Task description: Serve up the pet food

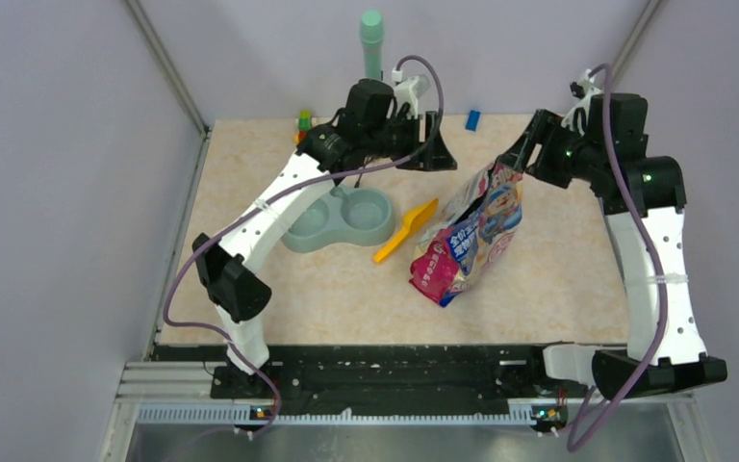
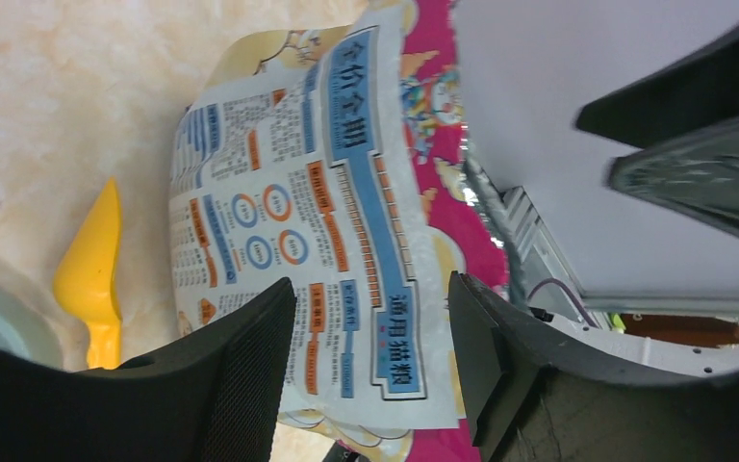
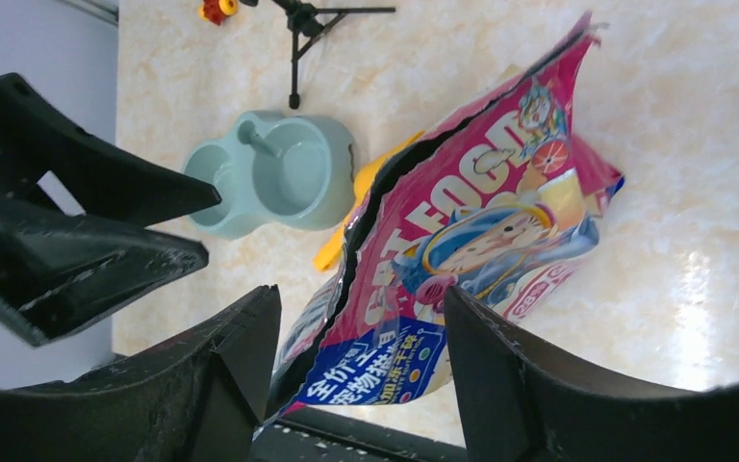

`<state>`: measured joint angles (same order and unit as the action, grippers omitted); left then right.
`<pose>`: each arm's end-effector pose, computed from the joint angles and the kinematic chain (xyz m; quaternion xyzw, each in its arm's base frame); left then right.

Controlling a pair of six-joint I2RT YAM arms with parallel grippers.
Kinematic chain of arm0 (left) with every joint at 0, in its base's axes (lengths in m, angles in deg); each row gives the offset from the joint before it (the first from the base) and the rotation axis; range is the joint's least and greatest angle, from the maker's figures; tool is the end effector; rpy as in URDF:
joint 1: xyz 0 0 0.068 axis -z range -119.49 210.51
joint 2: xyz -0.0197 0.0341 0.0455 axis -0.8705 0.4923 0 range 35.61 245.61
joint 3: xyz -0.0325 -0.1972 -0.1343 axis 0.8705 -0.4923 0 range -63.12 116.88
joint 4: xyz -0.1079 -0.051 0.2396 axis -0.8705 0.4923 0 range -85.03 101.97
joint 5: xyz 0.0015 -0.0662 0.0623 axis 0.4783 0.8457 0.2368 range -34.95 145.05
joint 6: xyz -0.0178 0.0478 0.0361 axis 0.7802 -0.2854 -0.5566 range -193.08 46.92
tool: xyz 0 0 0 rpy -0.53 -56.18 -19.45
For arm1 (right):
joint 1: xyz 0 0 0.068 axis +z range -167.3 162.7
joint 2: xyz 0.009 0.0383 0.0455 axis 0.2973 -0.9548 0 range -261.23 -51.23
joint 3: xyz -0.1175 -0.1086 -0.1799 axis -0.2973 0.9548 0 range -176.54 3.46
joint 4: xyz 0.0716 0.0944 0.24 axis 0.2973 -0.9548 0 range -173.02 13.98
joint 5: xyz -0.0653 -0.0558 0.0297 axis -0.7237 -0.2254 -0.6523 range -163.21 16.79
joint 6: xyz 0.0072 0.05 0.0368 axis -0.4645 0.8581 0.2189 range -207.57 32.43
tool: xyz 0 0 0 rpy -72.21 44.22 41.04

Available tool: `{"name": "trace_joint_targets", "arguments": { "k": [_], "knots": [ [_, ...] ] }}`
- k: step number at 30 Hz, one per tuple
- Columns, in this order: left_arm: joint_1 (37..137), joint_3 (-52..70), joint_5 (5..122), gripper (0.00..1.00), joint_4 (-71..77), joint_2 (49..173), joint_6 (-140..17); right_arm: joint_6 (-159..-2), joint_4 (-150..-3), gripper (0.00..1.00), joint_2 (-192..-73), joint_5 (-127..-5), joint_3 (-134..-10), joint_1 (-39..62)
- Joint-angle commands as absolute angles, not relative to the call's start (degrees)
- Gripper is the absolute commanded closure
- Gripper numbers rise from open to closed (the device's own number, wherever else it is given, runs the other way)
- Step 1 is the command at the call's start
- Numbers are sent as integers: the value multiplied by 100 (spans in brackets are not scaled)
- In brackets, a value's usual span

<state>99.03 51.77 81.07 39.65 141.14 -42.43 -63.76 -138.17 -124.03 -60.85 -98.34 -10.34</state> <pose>0.3203 -0.2816 0.3860 0.1766 0.8130 -0.4525 0.3211 0.2405 0.0398 0.4425 0.0775 0.8724 0.2168 0.4312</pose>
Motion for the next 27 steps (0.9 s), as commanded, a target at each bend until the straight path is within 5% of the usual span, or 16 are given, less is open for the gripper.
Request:
{"name": "trace_joint_targets", "arguments": {
  "k": [1, 15, 21, 27],
  "knots": [
    [10061, 5648, 8212, 37, 4178, 14184, -4659, -5666, -13336, 36, -12281, -5834, -9335, -1047],
    [10453, 5770, 8313, 38, 4466, 14511, -4839, -4877, -12544, 62, -12058, -5939, -8017, -921],
    [10462, 6007, 8213, 35, 4416, 14601, -4759, -4917, -12509, 100, -12068, -5897, -8071, -924],
    [10534, 5995, 7888, 33, 3799, 14636, -4372, -5051, -12256, 100, -11991, -5649, -8005, -925]
  ]
}}
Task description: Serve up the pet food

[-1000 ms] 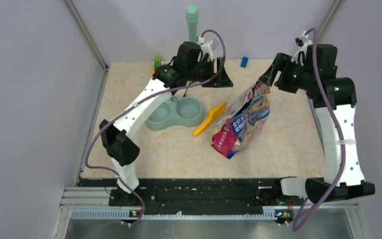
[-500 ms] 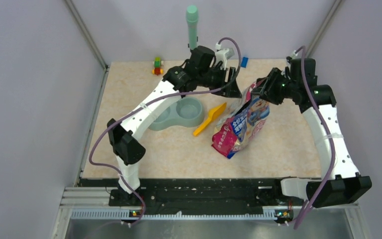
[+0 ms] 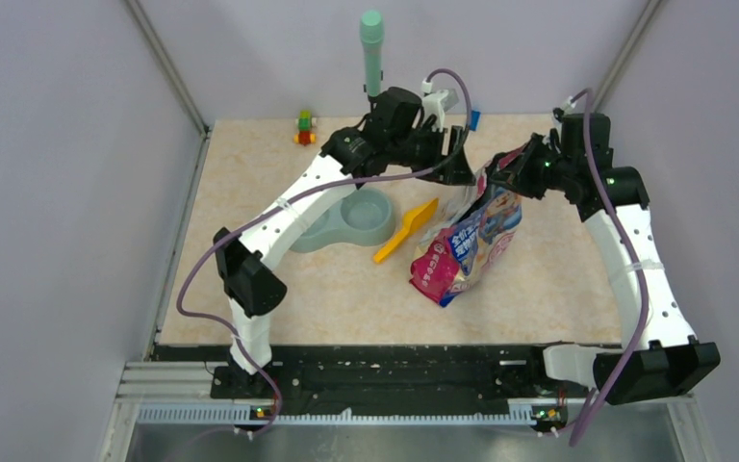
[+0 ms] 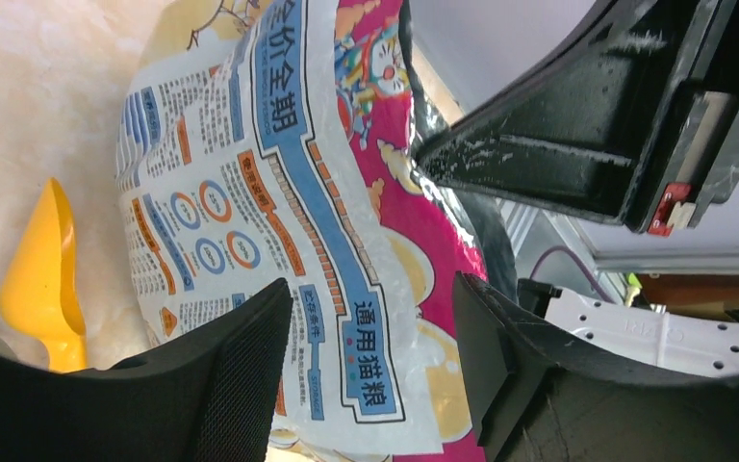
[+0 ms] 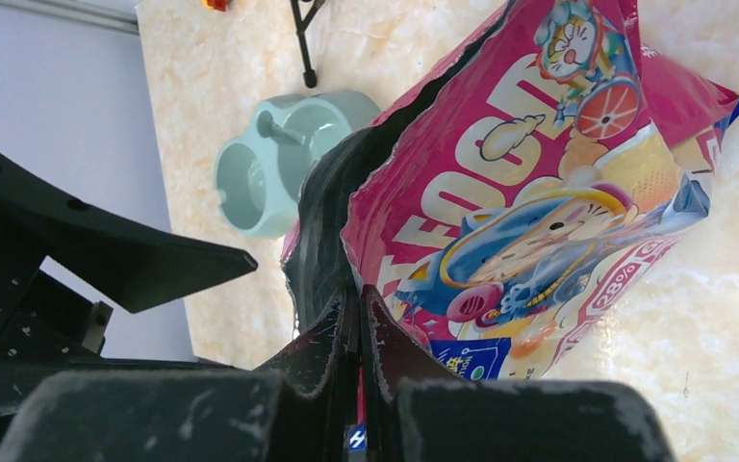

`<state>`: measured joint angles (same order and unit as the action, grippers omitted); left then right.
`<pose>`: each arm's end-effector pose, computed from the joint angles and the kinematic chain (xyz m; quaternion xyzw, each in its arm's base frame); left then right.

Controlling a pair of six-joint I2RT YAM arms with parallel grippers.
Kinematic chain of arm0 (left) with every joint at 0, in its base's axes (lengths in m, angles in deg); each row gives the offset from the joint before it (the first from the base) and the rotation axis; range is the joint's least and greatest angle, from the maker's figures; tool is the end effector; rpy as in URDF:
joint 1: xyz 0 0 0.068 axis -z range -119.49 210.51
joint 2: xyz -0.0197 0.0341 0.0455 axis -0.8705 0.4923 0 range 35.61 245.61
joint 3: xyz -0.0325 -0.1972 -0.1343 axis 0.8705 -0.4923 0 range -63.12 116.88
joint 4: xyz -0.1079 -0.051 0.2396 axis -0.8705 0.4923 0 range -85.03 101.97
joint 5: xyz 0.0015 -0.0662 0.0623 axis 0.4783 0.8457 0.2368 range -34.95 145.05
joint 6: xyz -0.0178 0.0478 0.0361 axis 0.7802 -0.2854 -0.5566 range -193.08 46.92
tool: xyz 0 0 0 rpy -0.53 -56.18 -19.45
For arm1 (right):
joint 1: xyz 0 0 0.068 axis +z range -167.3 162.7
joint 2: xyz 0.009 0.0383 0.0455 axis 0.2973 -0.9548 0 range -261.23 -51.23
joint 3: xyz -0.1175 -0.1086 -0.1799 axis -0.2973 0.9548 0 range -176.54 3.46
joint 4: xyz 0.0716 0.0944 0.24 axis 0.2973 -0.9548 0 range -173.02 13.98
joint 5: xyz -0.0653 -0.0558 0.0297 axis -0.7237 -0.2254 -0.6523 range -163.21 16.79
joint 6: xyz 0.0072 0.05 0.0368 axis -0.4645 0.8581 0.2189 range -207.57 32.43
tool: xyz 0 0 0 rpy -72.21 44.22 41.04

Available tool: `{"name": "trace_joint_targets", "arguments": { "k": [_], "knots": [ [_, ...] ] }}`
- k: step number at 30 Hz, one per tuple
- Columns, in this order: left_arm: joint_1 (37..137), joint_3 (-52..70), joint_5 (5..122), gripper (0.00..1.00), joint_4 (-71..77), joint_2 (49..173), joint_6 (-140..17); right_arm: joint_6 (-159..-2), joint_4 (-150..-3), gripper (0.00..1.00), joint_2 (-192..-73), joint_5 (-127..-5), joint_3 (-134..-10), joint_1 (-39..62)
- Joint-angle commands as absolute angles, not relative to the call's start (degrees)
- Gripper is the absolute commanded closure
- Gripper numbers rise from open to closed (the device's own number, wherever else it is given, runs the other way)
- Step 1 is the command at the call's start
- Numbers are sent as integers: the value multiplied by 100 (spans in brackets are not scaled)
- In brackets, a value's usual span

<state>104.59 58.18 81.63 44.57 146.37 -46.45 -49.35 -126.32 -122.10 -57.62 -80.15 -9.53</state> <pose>0.3014 -0.3215 0.3777 0.2424 0.8114 -0.4472 0.2878 0.2673 0.0495 0.3724 0.1757 0.8733 0.2830 0.3554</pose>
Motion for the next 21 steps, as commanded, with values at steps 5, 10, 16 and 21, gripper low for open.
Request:
{"name": "trace_joint_targets", "arguments": {
  "k": [5, 10, 16, 21],
  "knots": [
    [10758, 6650, 7138, 27, 4166, 15077, -4556, -5031, -12228, 100, -12018, -5599, -7996, -929],
    [10878, 6985, 6772, 27, 4163, 15391, -4627, -5084, -12344, 100, -12029, -5602, -8001, -923],
    [10886, 7109, 6501, 41, 4357, 15626, -4574, -5109, -12443, 100, -12045, -5645, -7990, -928],
    [10850, 7126, 6347, 82, 4425, 15530, -4562, -5290, -12680, 100, -12066, -5988, -8110, -922]
  ]
}}
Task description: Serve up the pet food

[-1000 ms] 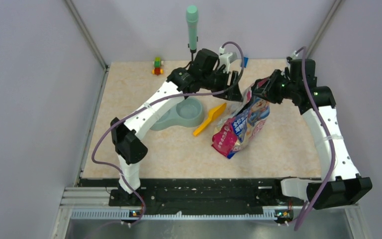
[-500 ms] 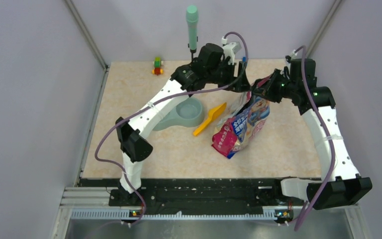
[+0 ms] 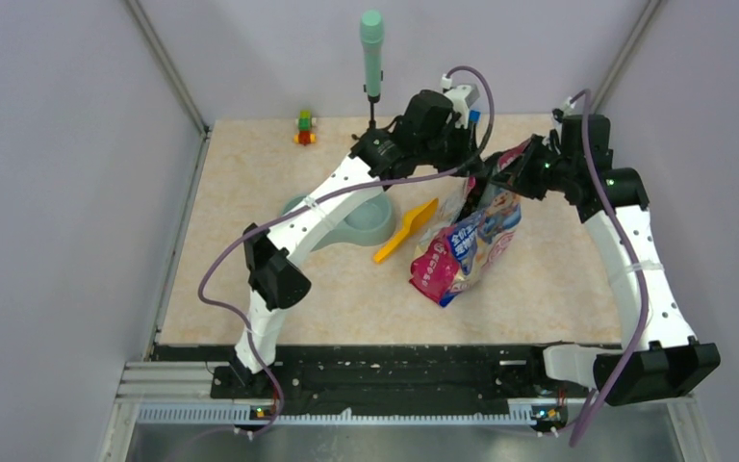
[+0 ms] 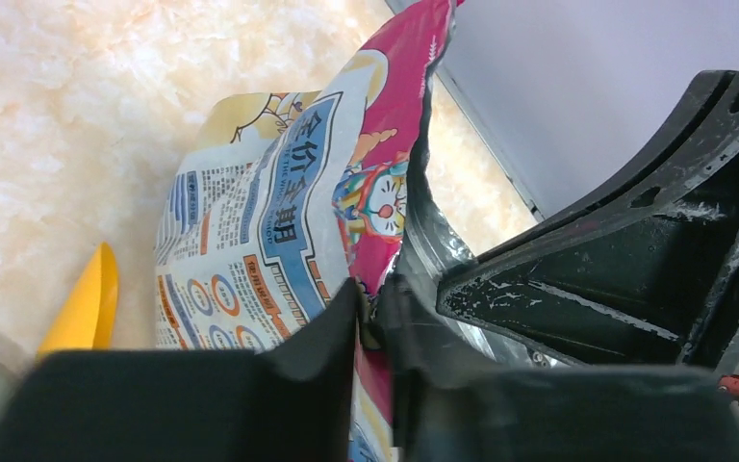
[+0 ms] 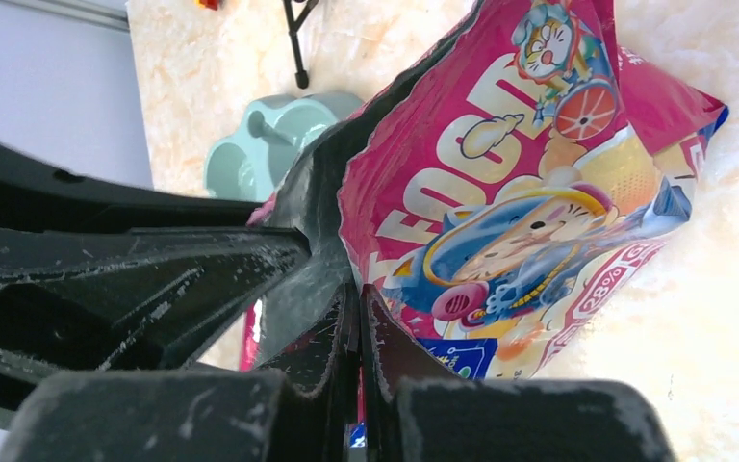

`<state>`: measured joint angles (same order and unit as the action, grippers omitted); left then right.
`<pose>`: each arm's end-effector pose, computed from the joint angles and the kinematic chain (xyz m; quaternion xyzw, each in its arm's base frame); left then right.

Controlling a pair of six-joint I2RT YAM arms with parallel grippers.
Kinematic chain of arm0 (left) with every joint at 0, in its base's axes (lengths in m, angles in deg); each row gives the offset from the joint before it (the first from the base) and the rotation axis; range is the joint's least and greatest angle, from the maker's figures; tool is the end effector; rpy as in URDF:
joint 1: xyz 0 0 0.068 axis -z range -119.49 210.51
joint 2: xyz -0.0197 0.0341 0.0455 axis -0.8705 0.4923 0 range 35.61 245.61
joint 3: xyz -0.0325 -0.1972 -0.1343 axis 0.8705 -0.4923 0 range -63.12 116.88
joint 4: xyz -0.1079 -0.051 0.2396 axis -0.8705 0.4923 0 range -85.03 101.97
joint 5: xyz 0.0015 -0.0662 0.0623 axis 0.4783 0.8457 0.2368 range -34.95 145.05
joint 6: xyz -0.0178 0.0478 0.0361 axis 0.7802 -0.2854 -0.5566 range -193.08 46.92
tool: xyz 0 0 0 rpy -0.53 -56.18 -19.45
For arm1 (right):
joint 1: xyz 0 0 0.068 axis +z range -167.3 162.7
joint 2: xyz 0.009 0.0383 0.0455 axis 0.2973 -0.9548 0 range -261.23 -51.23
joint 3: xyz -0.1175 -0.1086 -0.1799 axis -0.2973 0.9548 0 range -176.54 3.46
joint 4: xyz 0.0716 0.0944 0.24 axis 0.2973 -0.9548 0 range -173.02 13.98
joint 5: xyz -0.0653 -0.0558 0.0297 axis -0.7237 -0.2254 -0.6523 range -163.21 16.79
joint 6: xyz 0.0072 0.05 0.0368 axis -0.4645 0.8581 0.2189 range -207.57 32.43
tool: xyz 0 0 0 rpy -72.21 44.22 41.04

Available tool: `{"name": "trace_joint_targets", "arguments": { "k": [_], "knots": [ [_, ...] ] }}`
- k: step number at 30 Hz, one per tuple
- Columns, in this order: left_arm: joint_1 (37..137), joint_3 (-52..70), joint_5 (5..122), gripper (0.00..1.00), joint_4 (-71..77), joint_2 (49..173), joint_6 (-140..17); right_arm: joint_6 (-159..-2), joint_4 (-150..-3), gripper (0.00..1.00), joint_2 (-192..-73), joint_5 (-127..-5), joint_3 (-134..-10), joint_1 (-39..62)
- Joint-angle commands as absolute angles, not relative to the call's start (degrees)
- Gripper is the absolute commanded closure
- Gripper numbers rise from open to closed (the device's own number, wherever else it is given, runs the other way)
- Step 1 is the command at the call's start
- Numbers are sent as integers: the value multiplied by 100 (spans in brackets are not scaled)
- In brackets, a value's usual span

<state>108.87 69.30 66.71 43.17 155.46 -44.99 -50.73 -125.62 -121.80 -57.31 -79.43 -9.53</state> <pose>0.3093 -0.3623 0.3748 0.2014 0.8193 -0.3955 0.3631 0.2672 0.0498 0.3709 0.1634 0.8744 0.2816 0.3598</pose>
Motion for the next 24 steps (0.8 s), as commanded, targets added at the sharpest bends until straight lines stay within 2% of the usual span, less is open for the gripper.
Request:
{"name": "trace_joint_targets", "arguments": {
  "k": [1, 2, 7, 11, 14, 16, 20, 24],
  "knots": [
    [10830, 7140, 6378, 90, 4434, 15511, -4535, -5369, -12773, 100, -12081, -6142, -8187, -918],
    [10794, 7170, 6433, 100, 4449, 15494, -4499, -5468, -12890, 100, -12108, -6299, -8286, -921],
    [10577, 7189, 6915, 100, 4268, 15372, -4275, -6065, -13733, 100, -12518, -7433, -9420, -1026],
    [10389, 7342, 7434, 100, 3576, 15655, -3780, -6429, -14488, 100, -13214, -7784, -10519, -1480],
    [10354, 8062, 7421, 100, 3765, 16054, -3671, -6742, -15006, 100, -13731, -8371, -11714, -1499],
    [10321, 8087, 7313, 100, 3710, 15967, -3613, -6794, -15272, 100, -14038, -8637, -12471, -1501],
    [10211, 7576, 7222, 100, 3591, 15615, -3575, -6734, -15267, 100, -14032, -8488, -12503, -1497],
    [10045, 7243, 7474, 100, 4004, 15427, -3670, -6713, -14843, 100, -13674, -8045, -11499, -1495]
  ]
}}
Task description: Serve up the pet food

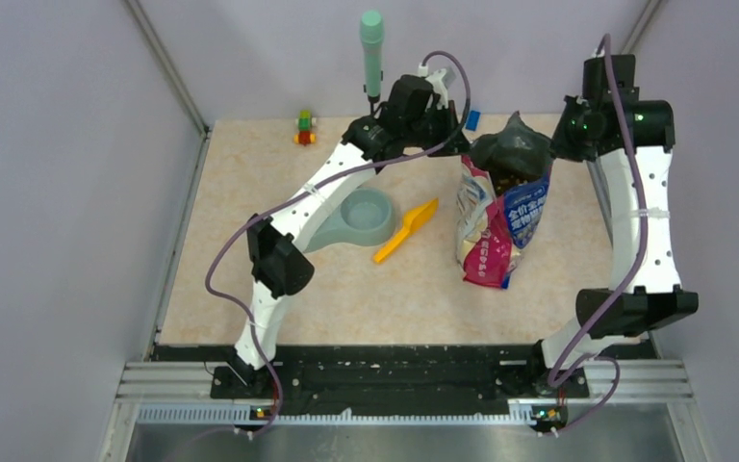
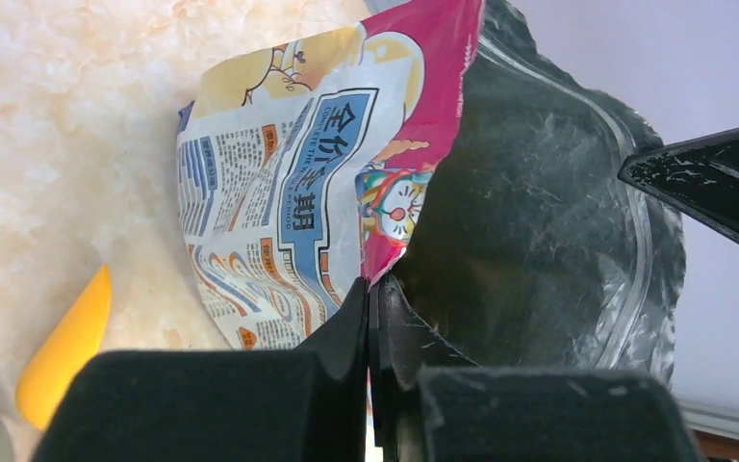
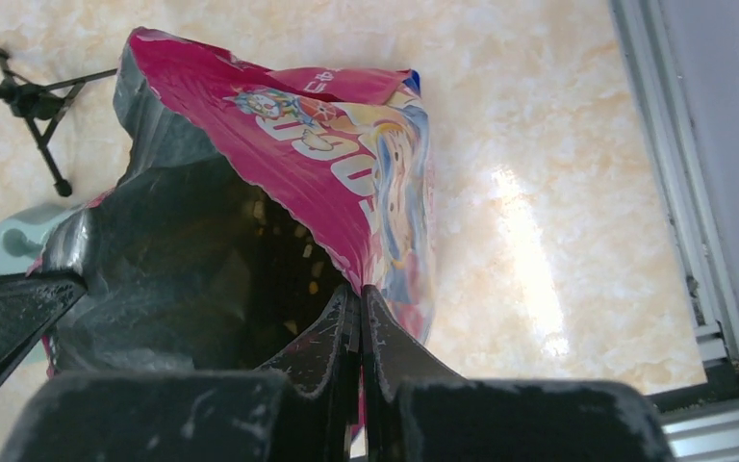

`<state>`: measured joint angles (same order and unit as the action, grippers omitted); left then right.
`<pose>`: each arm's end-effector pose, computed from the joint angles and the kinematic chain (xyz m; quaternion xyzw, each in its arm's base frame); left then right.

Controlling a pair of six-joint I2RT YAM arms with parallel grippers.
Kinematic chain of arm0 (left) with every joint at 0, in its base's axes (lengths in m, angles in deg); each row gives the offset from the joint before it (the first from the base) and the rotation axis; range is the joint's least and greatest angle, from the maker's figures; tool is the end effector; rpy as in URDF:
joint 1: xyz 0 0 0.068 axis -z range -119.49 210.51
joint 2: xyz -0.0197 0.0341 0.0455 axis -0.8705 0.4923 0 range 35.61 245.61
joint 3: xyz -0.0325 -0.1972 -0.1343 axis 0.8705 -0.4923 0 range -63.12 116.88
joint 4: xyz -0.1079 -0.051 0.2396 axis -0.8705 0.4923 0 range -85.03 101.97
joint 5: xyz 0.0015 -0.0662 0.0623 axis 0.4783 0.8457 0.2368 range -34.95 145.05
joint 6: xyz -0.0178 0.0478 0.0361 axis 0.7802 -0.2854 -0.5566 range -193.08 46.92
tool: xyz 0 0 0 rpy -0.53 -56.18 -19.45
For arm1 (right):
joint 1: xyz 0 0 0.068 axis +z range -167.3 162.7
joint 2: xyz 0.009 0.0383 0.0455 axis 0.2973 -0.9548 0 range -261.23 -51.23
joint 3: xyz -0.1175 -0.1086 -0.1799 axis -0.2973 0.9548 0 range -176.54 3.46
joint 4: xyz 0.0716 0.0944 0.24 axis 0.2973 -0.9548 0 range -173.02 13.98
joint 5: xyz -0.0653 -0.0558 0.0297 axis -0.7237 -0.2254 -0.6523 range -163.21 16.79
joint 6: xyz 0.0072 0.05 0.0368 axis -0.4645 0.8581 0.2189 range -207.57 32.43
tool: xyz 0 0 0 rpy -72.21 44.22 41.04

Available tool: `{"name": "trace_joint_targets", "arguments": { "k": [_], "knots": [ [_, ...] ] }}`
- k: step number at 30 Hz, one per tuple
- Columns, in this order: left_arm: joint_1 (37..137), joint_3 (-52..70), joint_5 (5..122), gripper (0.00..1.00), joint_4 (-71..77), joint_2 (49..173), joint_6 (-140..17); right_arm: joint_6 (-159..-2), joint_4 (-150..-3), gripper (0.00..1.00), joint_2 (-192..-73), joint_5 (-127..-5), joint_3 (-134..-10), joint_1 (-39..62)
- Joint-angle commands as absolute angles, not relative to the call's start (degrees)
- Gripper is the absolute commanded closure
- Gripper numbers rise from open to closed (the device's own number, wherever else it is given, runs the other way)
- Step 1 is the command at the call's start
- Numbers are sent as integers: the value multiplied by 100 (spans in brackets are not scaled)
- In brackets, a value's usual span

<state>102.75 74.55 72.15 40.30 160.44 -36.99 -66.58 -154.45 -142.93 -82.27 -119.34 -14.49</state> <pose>0.3566 -0.3426 0.3716 0.1266 0.8166 -0.4429 0.3479 0.2933 0.0070 0.4365 0.1752 0.9123 0.0028 0.3701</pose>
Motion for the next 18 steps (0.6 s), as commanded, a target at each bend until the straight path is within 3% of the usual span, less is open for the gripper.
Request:
{"name": "trace_joint_targets", "arguments": {
  "k": [1, 6, 7, 11, 18],
  "knots": [
    [9998, 7159, 7618, 100, 4136, 15382, -3696, -6668, -14668, 100, -13558, -7794, -11229, -1486],
    [9838, 6590, 7909, 100, 4311, 14936, -3816, -6327, -14488, 100, -13714, -7617, -11039, -739],
    [9790, 6605, 8053, 95, 4308, 14916, -3799, -6290, -14484, 100, -13813, -7647, -11171, -578],
    [9688, 6993, 8140, 56, 4604, 14980, -3750, -6259, -14607, 100, -14223, -7795, -11747, -228],
    [9770, 7306, 7354, 45, 5273, 14996, -3773, -6423, -14667, 100, -14459, -8349, -12077, -106]
  ]
}}
